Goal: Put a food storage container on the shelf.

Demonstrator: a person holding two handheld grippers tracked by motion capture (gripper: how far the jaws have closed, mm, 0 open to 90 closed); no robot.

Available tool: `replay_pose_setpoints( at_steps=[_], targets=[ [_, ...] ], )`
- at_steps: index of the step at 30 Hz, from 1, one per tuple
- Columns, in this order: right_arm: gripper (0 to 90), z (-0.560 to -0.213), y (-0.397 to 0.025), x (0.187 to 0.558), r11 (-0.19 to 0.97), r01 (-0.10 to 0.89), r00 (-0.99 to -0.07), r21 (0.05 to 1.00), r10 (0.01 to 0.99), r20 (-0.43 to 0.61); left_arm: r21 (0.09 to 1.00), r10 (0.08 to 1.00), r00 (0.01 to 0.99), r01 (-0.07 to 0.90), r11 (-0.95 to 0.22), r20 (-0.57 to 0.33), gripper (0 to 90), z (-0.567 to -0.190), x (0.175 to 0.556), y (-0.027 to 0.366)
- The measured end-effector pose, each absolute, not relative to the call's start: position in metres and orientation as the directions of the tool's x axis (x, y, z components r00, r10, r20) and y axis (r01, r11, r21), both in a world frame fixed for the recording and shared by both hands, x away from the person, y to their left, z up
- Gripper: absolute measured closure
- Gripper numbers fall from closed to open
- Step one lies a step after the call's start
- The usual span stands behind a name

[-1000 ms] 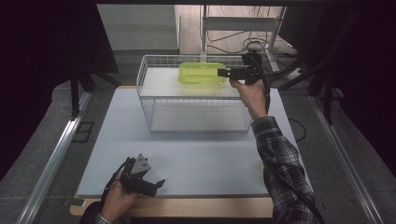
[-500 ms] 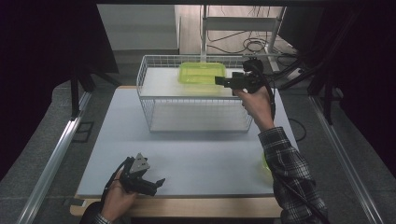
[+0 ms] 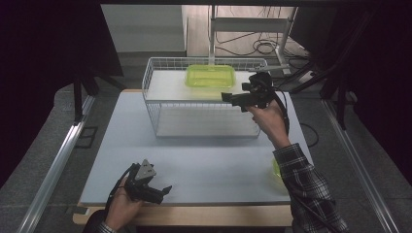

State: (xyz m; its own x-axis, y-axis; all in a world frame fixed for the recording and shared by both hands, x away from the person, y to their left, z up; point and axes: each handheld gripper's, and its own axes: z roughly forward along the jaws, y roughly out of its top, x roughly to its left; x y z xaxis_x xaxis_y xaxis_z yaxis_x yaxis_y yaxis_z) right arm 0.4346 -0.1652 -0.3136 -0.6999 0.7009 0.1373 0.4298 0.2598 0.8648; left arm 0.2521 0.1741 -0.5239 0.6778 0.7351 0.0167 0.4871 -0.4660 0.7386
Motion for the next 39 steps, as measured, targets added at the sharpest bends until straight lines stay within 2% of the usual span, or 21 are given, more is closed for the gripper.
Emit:
replay_pose_setpoints(
  at_steps=[19,28,39],
  targets=[
    [3.2,-0.345,-0.179,0.406,0.296,0.428,-0.721,0.854,0.681,0.126,0.738,0.735,0.678,0.486,-0.469,0.021,0.5,-0.524,0.252,0.173],
    [3.0,-0.357,-0.185,0.388,0.330,0.407,-0.728,0.852,0.680,0.084,0.743,0.732,0.680,0.468,-0.479,0.044,0.4,-0.524,0.251,0.173],
    [3.2,-0.377,-0.197,0.371,0.318,0.415,-0.726,0.853,0.680,0.100,0.741,0.730,0.681,0.462,-0.486,0.055,0.4,-0.524,0.251,0.173]
  ],
)
